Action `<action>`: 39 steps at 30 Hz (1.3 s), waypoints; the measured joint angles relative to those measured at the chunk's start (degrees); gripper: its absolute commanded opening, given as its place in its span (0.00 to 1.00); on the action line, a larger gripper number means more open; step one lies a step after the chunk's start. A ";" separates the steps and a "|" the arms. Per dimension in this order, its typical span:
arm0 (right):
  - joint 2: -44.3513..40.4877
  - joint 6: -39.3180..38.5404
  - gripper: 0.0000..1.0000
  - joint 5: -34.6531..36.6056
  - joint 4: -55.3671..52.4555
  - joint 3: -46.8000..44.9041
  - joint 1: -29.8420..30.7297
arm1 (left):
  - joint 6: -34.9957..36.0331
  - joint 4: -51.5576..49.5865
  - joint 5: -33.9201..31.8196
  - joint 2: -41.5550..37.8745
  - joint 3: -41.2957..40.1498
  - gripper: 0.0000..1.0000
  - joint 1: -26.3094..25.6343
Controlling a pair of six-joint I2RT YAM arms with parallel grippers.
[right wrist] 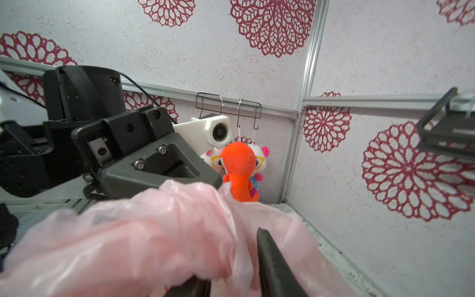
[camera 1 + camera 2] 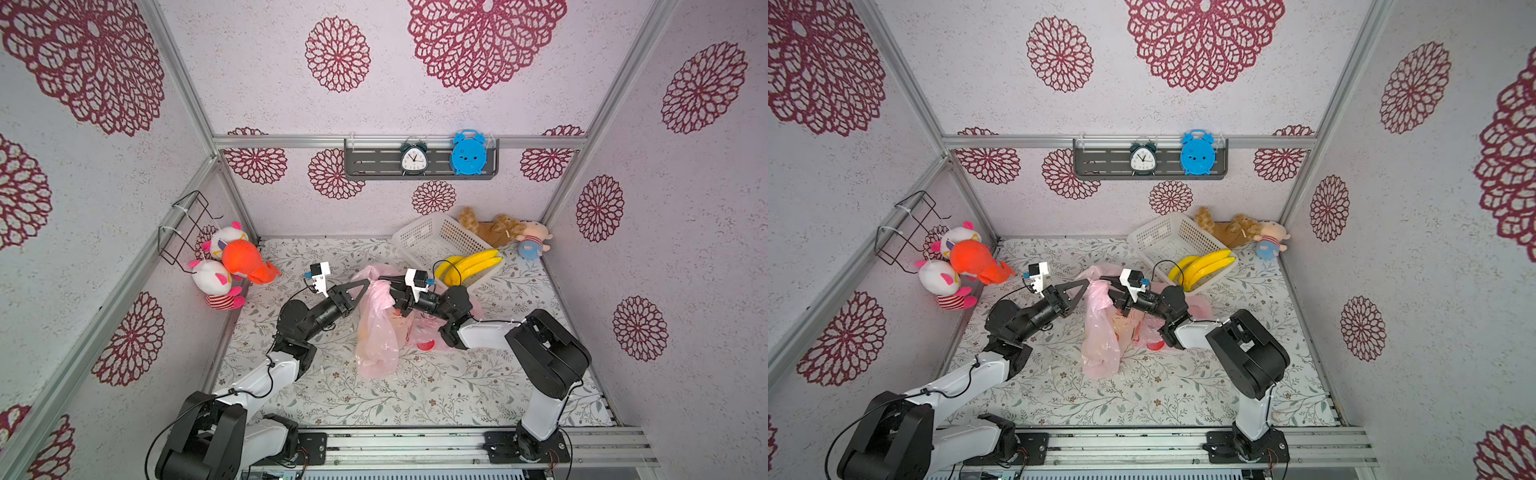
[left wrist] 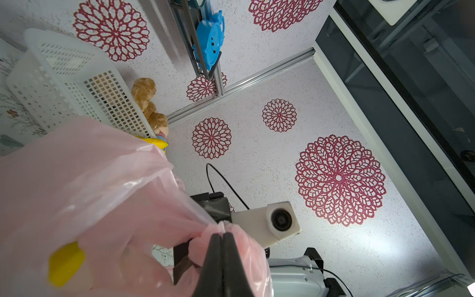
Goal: Place the banana into a plastic bag & tie a knot
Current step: Cross the plastic bag at the center of the board.
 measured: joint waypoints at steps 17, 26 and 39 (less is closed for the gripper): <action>-24.81 2.84 0.56 7.96 -23.50 -14.36 -0.72 | 2.40 -5.33 -1.84 -1.05 -0.96 0.00 -0.17; -33.51 15.28 0.55 4.94 -33.24 -12.94 -0.31 | 4.61 -9.51 -2.78 -1.29 -0.83 0.00 -0.98; -22.23 37.42 0.53 -0.96 -33.57 -6.93 1.16 | 5.84 -10.56 -3.78 -1.29 -0.72 0.00 -1.77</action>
